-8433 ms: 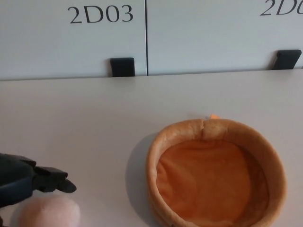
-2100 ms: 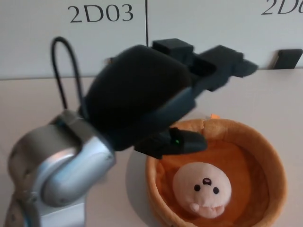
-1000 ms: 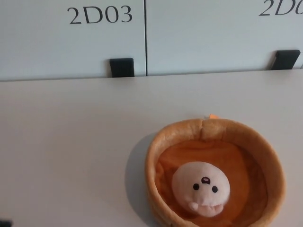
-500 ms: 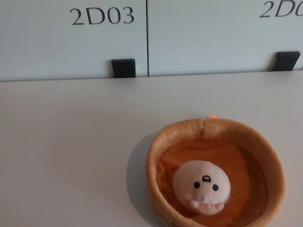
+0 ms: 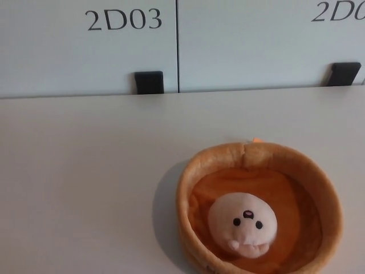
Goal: The robot walks towards a table in front, picks a dumpling toy with left hand and puts it in an orange round plate
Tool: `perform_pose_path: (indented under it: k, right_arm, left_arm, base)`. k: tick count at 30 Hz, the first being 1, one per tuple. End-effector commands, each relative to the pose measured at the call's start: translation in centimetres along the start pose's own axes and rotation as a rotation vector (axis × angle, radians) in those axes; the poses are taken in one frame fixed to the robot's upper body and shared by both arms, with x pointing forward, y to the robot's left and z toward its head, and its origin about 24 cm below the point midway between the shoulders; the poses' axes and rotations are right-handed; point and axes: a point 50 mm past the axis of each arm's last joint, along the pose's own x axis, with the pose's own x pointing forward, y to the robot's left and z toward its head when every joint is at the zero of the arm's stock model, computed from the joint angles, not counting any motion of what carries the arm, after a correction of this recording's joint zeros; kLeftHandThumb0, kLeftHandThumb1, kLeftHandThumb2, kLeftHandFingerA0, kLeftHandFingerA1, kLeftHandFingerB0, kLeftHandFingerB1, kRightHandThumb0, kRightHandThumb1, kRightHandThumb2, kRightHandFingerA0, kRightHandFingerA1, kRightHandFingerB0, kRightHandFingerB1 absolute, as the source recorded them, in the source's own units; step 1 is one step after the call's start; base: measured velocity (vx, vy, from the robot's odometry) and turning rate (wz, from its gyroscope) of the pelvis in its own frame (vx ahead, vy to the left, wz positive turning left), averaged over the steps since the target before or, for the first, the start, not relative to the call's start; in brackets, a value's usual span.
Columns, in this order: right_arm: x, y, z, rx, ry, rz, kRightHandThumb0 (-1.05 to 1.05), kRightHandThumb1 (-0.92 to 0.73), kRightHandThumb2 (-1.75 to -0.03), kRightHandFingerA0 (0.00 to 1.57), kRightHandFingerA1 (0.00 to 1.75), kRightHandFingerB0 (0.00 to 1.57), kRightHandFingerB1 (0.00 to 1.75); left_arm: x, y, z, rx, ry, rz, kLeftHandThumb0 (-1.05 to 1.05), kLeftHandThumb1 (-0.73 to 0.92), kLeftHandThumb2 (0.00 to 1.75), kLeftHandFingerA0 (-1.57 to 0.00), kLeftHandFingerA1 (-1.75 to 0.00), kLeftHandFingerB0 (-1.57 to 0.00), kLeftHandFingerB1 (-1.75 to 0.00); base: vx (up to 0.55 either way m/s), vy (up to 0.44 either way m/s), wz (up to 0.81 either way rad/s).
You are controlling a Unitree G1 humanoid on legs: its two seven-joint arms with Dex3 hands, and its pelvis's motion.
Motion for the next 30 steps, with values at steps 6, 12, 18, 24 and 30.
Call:
perform_pose_path:
  k: [6, 12, 18, 24, 30]
  right_arm:
    - [0.5, -1.0, 0.9, 0.007, -0.065, -0.059, -0.21, -0.63, -0.58, 0.61, 0.49, 0.26, 0.35]
    - [0.6, -0.7, 1.7, -0.006, -0.090, -0.056, -0.20, -0.64, -0.59, 0.61, 0.49, 0.27, 0.35]
    - [0.6, -1.2, 2.2, 0.010, -0.129, -0.066, -0.25, -0.60, -0.58, 0.60, 0.49, 0.29, 0.36]
    - [0.3, -1.4, 2.9, -0.018, -0.167, -0.066, -0.21, -0.63, -0.58, 0.66, 0.50, 0.31, 0.38]
    - [0.5, -1.7, 3.4, -0.021, -0.186, -0.074, -0.21, -0.62, -0.58, 0.67, 0.53, 0.30, 0.36]
  left_arm:
    - [13.4, 0.0, 0.1, 0.124, 0.266, 0.042, -0.52, 0.54, 0.96, -0.62, -0.63, -0.24, -0.48]
    - [15.2, 0.0, 1.4, 0.019, 0.297, 0.199, -0.45, 0.72, 0.61, -0.60, -0.48, -0.24, -0.34]
    - [15.2, -1.4, -0.8, -0.099, 0.339, 0.216, -0.45, 0.49, 0.94, -0.53, -0.62, -0.15, -0.47]
    - [14.8, -1.3, -1.1, -0.026, 0.267, 0.187, -0.53, 0.49, 0.92, -0.69, -0.66, -0.30, -0.49]
    - [15.7, -1.0, 0.6, 0.092, 0.203, 0.246, -0.58, 0.53, 0.94, -0.70, -0.65, -0.35, -0.50]
  base:
    - [0.00, 0.000, 0.00]
    - [0.00, 0.000, 0.00]
    - [0.00, 0.000, 0.00]
    - [0.00, 0.000, 0.00]
    - [0.00, 0.000, 0.00]
